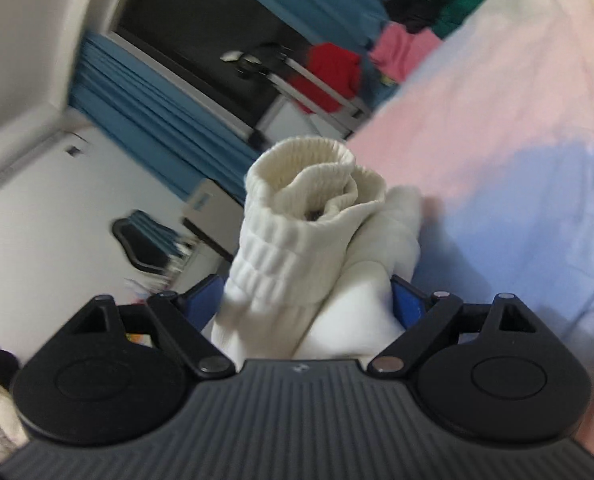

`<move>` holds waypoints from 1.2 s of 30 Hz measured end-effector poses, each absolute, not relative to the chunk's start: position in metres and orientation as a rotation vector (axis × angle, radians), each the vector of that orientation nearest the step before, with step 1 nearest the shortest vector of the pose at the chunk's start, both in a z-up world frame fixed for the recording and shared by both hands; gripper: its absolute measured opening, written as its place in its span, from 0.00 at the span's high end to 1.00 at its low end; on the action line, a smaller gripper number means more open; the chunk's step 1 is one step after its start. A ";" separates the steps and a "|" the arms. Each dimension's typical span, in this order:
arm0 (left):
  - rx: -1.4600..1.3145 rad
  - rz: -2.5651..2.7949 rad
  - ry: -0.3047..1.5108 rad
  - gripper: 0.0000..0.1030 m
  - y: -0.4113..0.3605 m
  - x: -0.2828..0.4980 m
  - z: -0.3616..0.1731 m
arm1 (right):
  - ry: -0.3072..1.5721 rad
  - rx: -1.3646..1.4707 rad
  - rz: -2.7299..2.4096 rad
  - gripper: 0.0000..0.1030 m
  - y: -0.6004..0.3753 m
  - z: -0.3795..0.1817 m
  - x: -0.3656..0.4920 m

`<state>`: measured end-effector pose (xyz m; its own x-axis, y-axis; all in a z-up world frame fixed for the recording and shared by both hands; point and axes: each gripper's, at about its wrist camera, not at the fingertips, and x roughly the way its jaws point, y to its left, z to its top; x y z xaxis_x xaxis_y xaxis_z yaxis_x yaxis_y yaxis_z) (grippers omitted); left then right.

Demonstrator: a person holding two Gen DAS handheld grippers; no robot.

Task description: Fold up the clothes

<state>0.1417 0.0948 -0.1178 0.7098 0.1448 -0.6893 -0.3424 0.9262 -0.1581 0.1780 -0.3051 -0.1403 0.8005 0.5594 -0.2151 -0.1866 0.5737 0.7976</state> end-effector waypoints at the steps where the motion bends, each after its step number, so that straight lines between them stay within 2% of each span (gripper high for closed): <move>1: -0.290 0.271 0.737 0.17 0.095 0.141 -0.118 | 0.484 0.854 0.454 0.12 -0.305 -0.140 0.178; 9: -0.284 0.166 0.835 0.18 0.098 0.138 -0.101 | 0.706 0.756 0.295 0.14 -0.293 -0.171 0.195; 11: -0.335 0.095 0.874 0.17 0.104 0.134 -0.092 | 0.713 0.733 0.265 0.29 -0.290 -0.168 0.192; 12: -0.362 0.058 0.893 0.11 0.108 0.132 -0.088 | 0.710 0.739 0.255 0.32 -0.291 -0.165 0.189; 14: -0.455 -0.023 0.887 0.05 0.118 0.124 -0.080 | 0.703 0.749 0.236 0.46 -0.292 -0.157 0.183; 17: -0.614 -0.117 0.843 0.00 0.137 0.114 -0.072 | 0.664 0.728 0.207 0.53 -0.288 -0.141 0.173; 23: -0.890 -0.098 0.818 0.01 0.161 0.145 -0.107 | 0.606 0.723 0.194 0.54 -0.287 -0.132 0.185; 28: -0.974 -0.166 0.917 0.02 0.147 0.178 -0.142 | 0.620 0.734 0.185 0.54 -0.291 -0.141 0.194; 29: -0.970 -0.172 0.910 0.04 0.144 0.179 -0.144 | 0.617 0.727 0.185 0.54 -0.291 -0.141 0.194; 30: -0.964 -0.177 0.901 0.12 0.143 0.179 -0.142 | 0.614 0.721 0.186 0.54 -0.291 -0.140 0.195; 34: -0.936 -0.192 0.861 0.29 0.141 0.172 -0.127 | 0.606 0.704 0.181 0.54 -0.289 -0.137 0.194; 36: -0.921 -0.199 0.841 0.45 0.140 0.169 -0.120 | 0.603 0.701 0.181 0.54 -0.289 -0.135 0.191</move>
